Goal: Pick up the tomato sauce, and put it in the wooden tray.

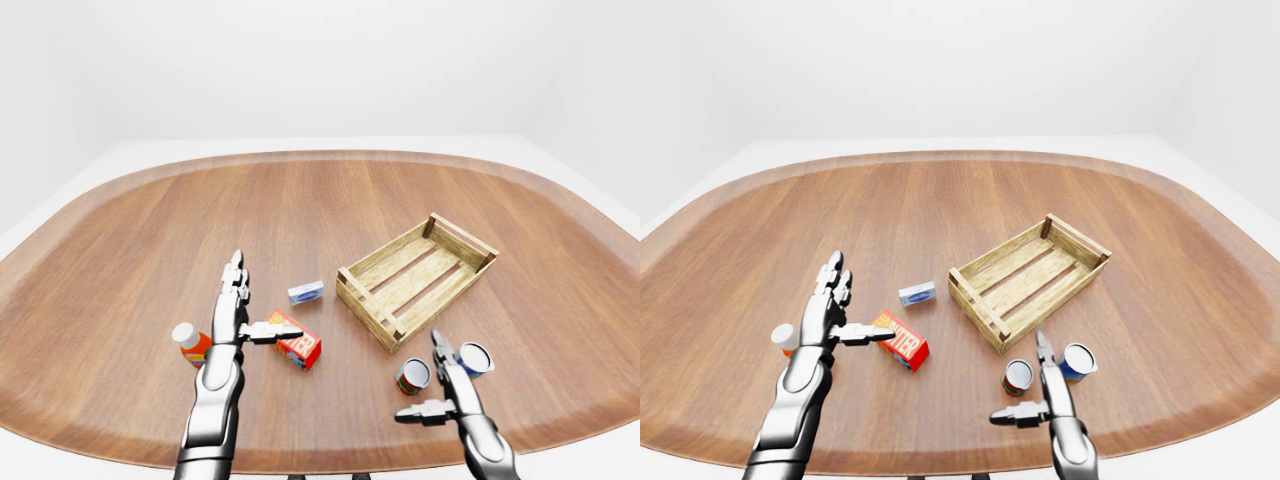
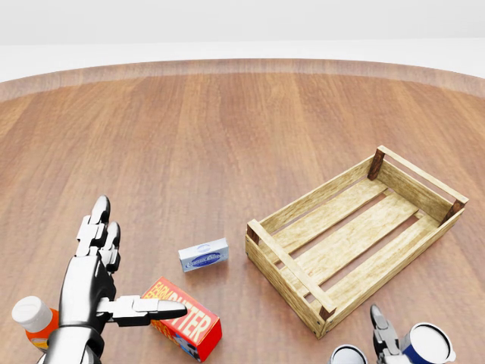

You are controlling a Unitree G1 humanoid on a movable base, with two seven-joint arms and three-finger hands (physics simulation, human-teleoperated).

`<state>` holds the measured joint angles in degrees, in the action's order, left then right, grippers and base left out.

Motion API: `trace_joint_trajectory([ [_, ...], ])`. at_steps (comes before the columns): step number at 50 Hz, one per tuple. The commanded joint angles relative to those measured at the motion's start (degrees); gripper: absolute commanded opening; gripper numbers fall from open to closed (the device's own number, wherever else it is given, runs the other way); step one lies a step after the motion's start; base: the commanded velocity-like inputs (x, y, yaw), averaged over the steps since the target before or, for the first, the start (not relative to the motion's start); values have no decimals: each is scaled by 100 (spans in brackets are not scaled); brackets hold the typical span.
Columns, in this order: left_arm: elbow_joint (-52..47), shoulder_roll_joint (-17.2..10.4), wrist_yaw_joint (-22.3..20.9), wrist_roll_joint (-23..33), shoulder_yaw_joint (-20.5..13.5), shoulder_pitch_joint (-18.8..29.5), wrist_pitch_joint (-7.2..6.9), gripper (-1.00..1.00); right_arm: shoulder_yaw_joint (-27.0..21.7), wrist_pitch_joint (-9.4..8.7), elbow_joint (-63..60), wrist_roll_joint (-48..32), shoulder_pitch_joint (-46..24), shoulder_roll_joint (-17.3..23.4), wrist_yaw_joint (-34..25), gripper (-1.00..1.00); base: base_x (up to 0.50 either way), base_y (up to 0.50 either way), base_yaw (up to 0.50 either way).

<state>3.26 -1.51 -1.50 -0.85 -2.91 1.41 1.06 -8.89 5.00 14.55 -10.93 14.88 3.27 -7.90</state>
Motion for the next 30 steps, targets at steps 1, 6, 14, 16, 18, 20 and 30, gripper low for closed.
trace_joint_trajectory([
  [1,-3,1,6,-2,-4,0,-8,100,10,0,561,24,-164,91,135,100,0,0,0],
  [6,48,0,6,1,-3,24,19,100,13,0,626,37,-189,111,158,100,0,0,0],
  [14,38,-9,7,-18,-22,33,-2,100,11,0,857,50,-269,161,211,100,0,0,0],
  [16,47,-8,11,-13,-18,33,7,100,9,0,902,58,-293,171,222,100,0,0,0],
  [18,38,-9,9,-12,-16,28,5,100,15,0,941,61,-314,176,234,100,0,0,0],
  [20,46,-8,6,-15,-17,25,14,100,29,0,969,69,-334,170,251,100,0,0,0],
  [30,43,-6,9,-8,-11,25,11,100,120,0,477,36,-204,109,217,100,0,0,0],
])
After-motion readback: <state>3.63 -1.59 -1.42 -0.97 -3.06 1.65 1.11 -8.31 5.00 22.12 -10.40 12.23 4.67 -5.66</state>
